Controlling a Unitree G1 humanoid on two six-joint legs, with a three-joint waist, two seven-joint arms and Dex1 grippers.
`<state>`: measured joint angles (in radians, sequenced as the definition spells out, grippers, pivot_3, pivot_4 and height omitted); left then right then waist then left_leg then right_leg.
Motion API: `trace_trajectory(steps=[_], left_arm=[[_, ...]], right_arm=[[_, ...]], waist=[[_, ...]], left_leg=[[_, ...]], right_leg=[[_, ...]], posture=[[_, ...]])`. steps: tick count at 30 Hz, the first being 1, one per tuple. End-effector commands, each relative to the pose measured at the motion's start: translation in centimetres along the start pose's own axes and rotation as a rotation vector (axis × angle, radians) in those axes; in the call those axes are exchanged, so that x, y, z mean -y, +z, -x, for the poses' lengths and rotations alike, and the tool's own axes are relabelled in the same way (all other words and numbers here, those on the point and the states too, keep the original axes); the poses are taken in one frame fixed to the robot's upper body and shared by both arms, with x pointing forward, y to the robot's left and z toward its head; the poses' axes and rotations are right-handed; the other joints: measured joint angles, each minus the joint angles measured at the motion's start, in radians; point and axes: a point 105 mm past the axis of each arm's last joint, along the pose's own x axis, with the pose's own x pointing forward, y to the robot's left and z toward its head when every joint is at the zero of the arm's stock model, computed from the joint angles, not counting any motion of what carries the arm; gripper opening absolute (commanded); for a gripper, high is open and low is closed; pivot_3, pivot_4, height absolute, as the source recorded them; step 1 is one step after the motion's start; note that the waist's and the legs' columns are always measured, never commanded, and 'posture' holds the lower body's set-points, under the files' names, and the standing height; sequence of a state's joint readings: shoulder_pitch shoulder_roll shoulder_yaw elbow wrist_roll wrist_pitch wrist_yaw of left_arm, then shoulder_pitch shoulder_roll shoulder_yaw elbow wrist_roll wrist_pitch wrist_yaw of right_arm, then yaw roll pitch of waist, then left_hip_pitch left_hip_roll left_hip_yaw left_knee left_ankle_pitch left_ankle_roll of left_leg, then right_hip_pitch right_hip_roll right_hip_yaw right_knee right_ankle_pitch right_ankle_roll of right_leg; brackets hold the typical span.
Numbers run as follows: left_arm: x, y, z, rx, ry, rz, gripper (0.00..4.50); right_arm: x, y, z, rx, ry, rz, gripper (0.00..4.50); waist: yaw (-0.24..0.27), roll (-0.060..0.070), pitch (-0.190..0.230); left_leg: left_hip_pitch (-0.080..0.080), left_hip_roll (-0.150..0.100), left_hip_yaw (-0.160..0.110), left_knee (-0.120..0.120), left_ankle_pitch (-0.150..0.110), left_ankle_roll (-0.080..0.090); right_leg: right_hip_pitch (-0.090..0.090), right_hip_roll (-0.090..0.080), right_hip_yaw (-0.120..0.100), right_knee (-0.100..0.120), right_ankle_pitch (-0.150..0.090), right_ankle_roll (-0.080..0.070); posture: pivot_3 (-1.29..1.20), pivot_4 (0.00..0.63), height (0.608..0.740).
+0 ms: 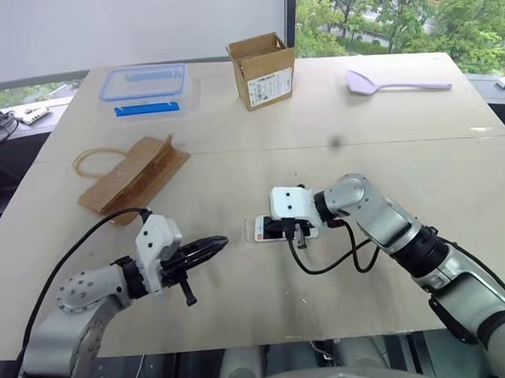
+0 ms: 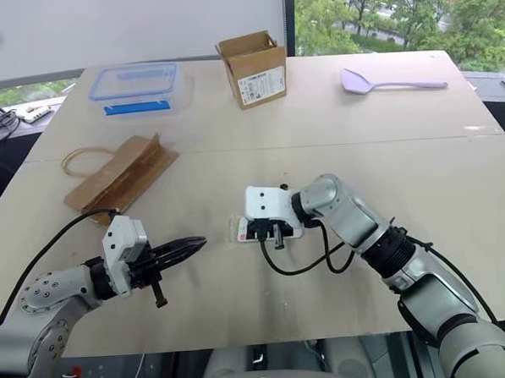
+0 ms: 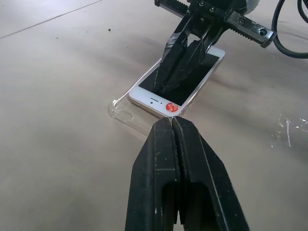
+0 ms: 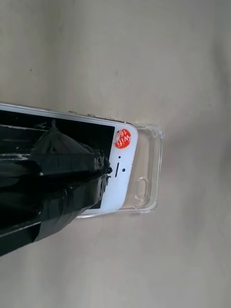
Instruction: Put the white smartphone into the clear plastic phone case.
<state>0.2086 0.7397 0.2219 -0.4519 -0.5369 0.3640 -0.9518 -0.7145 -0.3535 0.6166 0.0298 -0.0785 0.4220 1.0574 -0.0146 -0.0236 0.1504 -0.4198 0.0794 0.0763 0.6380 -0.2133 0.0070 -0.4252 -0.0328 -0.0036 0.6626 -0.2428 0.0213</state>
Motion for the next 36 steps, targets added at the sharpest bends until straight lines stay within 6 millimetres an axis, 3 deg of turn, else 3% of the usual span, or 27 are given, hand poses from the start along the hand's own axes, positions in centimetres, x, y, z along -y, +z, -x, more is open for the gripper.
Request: trace_trajectory(steps=[1, 9, 14, 17, 22, 26, 36], left_arm=[[0.1, 0.5, 0.0, 0.016, -0.003, -0.026, 0.02], [0.2, 0.4, 0.0, 0.018, -0.003, -0.022, 0.02], [0.3, 0.3, 0.0, 0.017, -0.006, -0.018, 0.02], [0.4, 0.3, 0.0, 0.017, -0.007, -0.017, 0.02], [0.3, 0.3, -0.1, 0.017, -0.01, -0.019, 0.02], [0.4, 0.3, -0.1, 0.016, -0.013, -0.017, 0.02], [0.4, 0.2, 0.0, 0.011, -0.018, -0.014, 0.02]], right_arm=[[-1.3, -2.5, -1.1, -0.088, 0.041, -0.032, 0.0], [0.5, -0.4, 0.2, 0.051, -0.041, -0.088, 0.0], [1.3, 3.7, 2.7, 0.255, -0.024, -0.165, 0.0], [0.9, 4.5, 3.3, 0.279, 0.006, -0.175, 0.0], [-0.5, 3.9, 3.2, 0.215, 0.06, -0.151, 0.0], [-1.2, 2.0, 2.5, 0.121, 0.076, -0.135, 0.0], [-2.7, 1.1, 2.4, 0.066, 0.19, -0.131, 0.0]], waist=[[0.0, 0.0, 0.0], [0.0, 0.0, 0.0], [0.001, 0.0, 0.002], [0.0, 0.0, 0.002], [0.0, 0.0, 0.002], [0.0, 0.0, 0.002], [0.0, 0.0, 0.002]], left_leg=[[0.003, 0.0, 0.0, 0.0, 0.0, 0.0], [0.005, 0.0, 0.0, -0.001, 0.0, 0.0], [0.003, 0.0, 0.001, -0.001, 0.0, 0.0], [0.003, 0.0, 0.001, -0.001, 0.0, 0.0], [0.003, 0.0, 0.001, -0.001, 0.0, 0.0], [0.003, 0.0, 0.001, -0.001, 0.0, 0.0], [0.003, 0.0, 0.001, -0.001, 0.0, 0.0]], right_leg=[[0.002, 0.0, 0.0, 0.0, 0.0, 0.0], [0.004, 0.0, 0.0, 0.0, 0.0, 0.0], [0.003, -0.001, 0.0, 0.0, 0.0, 0.0], [0.003, -0.001, 0.0, 0.0, 0.0, 0.0], [0.003, -0.001, 0.0, -0.001, 0.0, 0.0], [0.003, -0.001, 0.0, -0.001, 0.0, 0.0], [0.002, -0.001, 0.0, -0.001, 0.0, 0.0]], posture=[[0.0, 0.15, 0.74], [0.0, 0.15, 0.74], [0.0, 0.15, 0.74], [0.0, 0.15, 0.74], [0.0, 0.15, 0.74], [0.0, 0.15, 0.74], [0.0, 0.15, 0.74]])
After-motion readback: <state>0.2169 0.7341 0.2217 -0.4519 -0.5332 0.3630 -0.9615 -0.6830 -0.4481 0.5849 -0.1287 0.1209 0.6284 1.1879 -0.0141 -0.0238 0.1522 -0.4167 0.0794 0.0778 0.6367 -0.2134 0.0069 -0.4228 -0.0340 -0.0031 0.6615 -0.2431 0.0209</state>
